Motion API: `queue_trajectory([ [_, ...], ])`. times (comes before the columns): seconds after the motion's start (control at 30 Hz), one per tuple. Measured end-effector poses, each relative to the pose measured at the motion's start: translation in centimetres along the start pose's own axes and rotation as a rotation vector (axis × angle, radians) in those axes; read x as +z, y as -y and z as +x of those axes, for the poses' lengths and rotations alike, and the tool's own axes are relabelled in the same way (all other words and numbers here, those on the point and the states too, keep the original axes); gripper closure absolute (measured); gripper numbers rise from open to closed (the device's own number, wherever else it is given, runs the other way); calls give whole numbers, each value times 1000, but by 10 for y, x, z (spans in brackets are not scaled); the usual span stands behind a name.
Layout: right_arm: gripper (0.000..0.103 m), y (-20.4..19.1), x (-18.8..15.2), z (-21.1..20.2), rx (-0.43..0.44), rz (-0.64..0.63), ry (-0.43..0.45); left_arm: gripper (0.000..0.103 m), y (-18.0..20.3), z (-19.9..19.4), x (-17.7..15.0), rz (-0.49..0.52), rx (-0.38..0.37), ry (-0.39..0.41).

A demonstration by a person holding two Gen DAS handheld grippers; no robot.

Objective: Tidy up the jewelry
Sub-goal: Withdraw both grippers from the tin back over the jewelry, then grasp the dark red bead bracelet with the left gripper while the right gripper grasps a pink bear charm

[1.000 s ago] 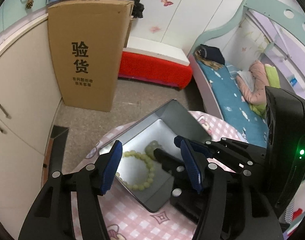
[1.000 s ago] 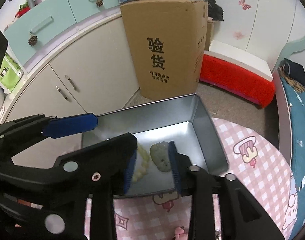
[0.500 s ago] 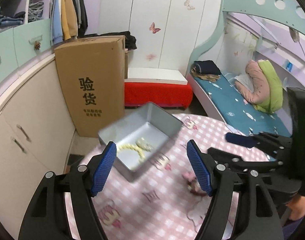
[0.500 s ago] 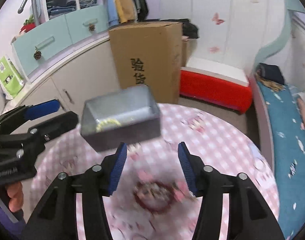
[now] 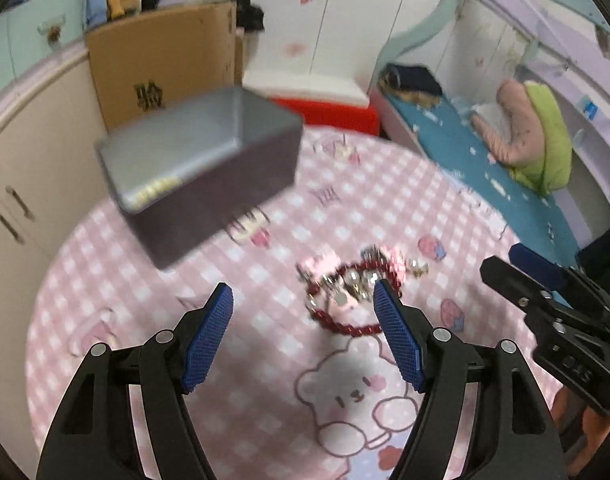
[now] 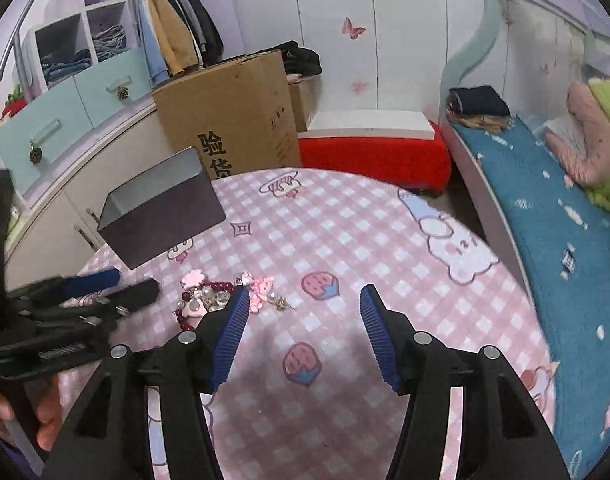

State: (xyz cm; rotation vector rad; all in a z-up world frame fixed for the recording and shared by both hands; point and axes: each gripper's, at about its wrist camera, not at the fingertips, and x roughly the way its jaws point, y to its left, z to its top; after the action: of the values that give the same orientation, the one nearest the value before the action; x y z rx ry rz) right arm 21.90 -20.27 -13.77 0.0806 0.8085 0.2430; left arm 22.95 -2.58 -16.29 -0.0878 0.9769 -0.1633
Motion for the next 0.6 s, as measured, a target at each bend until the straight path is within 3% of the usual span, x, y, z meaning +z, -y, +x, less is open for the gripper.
queue_trajectory([
  [0.23,46,12,-7,6,46,45,-5,32,8,33,-6,10,62,-82],
  [0.53,46,14,-10,11,84,54,-20,33,16,38,-15,126,123,-62],
  [0.6,40,12,-10,10,84,47,-24,33,15,36,-18,146,124,-63],
])
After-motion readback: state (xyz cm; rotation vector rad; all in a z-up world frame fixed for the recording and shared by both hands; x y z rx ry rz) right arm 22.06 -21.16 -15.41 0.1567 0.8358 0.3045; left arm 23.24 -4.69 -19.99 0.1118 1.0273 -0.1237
